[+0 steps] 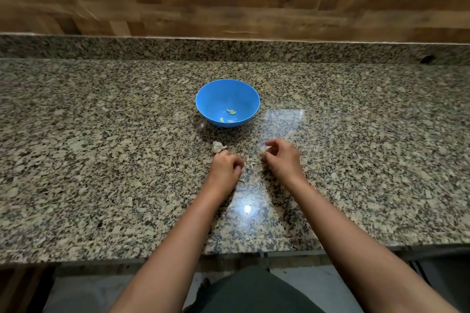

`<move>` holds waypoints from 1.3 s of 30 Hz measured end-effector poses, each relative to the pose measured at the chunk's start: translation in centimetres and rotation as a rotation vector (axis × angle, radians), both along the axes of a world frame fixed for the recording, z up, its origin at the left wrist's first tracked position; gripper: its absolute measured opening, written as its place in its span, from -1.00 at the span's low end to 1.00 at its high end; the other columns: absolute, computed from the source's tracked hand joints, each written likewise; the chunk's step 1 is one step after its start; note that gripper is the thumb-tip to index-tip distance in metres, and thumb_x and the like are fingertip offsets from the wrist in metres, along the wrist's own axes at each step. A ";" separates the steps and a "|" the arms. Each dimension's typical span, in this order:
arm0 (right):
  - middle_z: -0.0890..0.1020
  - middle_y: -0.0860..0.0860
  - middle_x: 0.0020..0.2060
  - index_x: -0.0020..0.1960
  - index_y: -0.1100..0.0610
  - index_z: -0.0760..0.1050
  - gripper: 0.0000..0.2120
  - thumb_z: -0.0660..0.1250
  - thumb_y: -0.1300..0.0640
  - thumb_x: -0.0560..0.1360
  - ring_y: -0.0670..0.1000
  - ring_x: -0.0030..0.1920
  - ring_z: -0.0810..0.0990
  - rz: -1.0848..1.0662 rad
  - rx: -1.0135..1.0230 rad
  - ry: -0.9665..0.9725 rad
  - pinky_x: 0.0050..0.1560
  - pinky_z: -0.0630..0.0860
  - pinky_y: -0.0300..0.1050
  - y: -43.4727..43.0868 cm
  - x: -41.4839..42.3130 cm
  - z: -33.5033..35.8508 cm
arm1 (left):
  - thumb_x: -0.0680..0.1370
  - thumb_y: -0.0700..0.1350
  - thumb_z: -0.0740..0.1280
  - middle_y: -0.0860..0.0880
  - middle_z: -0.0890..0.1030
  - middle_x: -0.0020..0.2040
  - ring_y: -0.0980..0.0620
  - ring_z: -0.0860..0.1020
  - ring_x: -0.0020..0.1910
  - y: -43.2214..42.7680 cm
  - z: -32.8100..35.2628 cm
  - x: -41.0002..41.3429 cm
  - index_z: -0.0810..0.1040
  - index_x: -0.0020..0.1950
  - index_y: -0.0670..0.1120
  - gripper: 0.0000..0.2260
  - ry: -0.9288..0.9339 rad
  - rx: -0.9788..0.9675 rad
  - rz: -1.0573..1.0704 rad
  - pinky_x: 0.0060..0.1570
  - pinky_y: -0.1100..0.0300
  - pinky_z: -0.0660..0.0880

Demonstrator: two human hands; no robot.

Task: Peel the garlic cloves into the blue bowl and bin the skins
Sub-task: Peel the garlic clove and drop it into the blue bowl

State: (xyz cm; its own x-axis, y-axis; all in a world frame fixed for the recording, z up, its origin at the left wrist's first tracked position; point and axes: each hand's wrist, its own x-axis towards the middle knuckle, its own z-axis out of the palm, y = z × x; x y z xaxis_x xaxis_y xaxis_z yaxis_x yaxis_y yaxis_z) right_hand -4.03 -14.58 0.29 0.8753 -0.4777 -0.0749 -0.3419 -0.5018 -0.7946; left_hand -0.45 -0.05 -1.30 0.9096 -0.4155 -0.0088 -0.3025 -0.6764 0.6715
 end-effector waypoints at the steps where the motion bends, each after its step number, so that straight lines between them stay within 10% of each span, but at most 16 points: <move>1: 0.58 0.07 -0.02 0.15 0.22 0.51 -0.78 0.33 0.23 0.50 -0.02 -0.02 0.54 0.034 -0.078 0.003 -0.05 0.43 -0.41 0.0 0.0 -0.2 | 0.55 -0.21 0.30 -0.08 0.53 0.09 0.00 0.45 0.14 0.2 -0.1 -0.2 0.61 0.06 -0.15 -0.86 -0.006 -0.012 -0.003 0.21 0.17 0.39; 5: 0.47 0.09 0.24 0.32 0.18 0.38 -0.56 0.27 -0.01 0.53 0.04 0.28 0.44 0.182 -0.202 -0.013 0.33 0.36 -0.09 1.1 -2.3 -1.0 | 0.56 -0.29 0.22 -0.05 0.53 0.10 0.06 0.48 0.10 1.6 -0.7 -1.1 0.54 0.18 -0.16 -0.78 -0.068 -0.113 -0.007 0.18 0.19 0.46; 8: 0.02 0.01 0.51 0.53 0.12 -0.05 -0.22 0.08 -0.30 0.49 -0.02 0.51 -0.01 0.412 -0.378 0.072 0.49 -0.03 -0.07 2.9 -5.0 -2.1 | 0.54 -0.38 0.15 -0.06 0.52 0.14 0.11 0.48 0.07 2.4 -0.7 -1.5 0.50 0.24 -0.19 -0.69 -0.029 -0.179 0.036 0.10 0.39 0.43; 13: -0.41 0.07 0.44 0.48 0.10 -0.41 -0.17 -0.12 -0.37 0.50 0.01 0.46 -0.40 0.556 -0.633 0.224 0.42 -0.37 -0.07 5.0 -4.6 -3.5 | 0.56 -0.32 0.16 -0.09 0.56 0.13 -0.07 0.56 0.02 2.8 -1.3 -1.7 0.50 0.23 -0.18 -0.71 -0.021 -0.271 0.120 0.08 0.02 0.54; 17: -0.18 0.10 0.52 0.54 0.08 -0.21 -0.29 -0.26 -0.30 0.52 0.05 0.52 -0.22 0.541 -0.645 0.182 0.48 -0.27 -0.03 5.9 -1.6 -3.8 | 0.55 -0.34 0.17 -0.11 0.57 0.13 0.04 0.51 0.06 3.2 -1.4 -1.9 0.53 0.20 -0.23 -0.73 -0.078 -0.295 0.161 0.13 0.31 0.40; 22: 0.52 0.20 0.23 0.29 0.21 0.46 -0.55 0.04 -0.02 0.57 0.21 0.24 0.47 0.535 -0.488 -0.056 0.25 0.43 0.13 5.4 -3.0 -3.9 | 0.56 -0.32 0.17 -0.11 0.55 0.18 0.01 0.49 0.16 3.2 -1.7 -2.1 0.51 0.22 -0.22 -0.73 -0.050 -0.267 0.126 0.19 0.28 0.37; 29: 0.63 0.12 -0.05 0.01 0.27 0.61 -0.83 0.35 0.33 0.43 0.07 0.01 0.54 0.506 -0.452 -0.120 0.05 0.48 -0.23 2.8 -5.0 -2.1 | 0.59 -0.05 0.20 -0.01 0.27 0.48 0.06 0.21 0.46 2.8 -1.7 -3.6 0.22 0.48 -0.07 -0.54 -0.015 -0.074 -0.063 0.44 0.12 0.14; 34: 0.67 0.06 -0.09 -0.07 0.17 0.61 -0.86 0.32 0.34 0.48 -0.03 -0.10 0.62 0.053 0.308 0.051 -0.14 0.53 -0.32 1.2 -3.8 -0.4 | 0.37 0.50 0.01 -0.01 -0.38 0.47 0.07 -0.31 0.47 3.0 -1.7 -4.7 -0.36 0.49 -0.09 -0.01 -0.041 0.383 -0.259 0.43 0.11 -0.30; 39: 0.67 0.06 -0.17 -0.06 0.26 0.61 -0.86 0.34 0.41 0.44 -0.04 -0.18 0.61 -0.139 0.659 -0.004 -0.24 0.55 -0.34 -0.9 -4.8 0.3 | 0.39 0.51 -0.13 -0.11 -0.46 0.44 -0.03 -0.43 0.43 1.9 -2.1 -5.0 -0.45 0.44 -0.15 -0.03 -0.095 0.519 -0.267 0.41 0.09 -0.37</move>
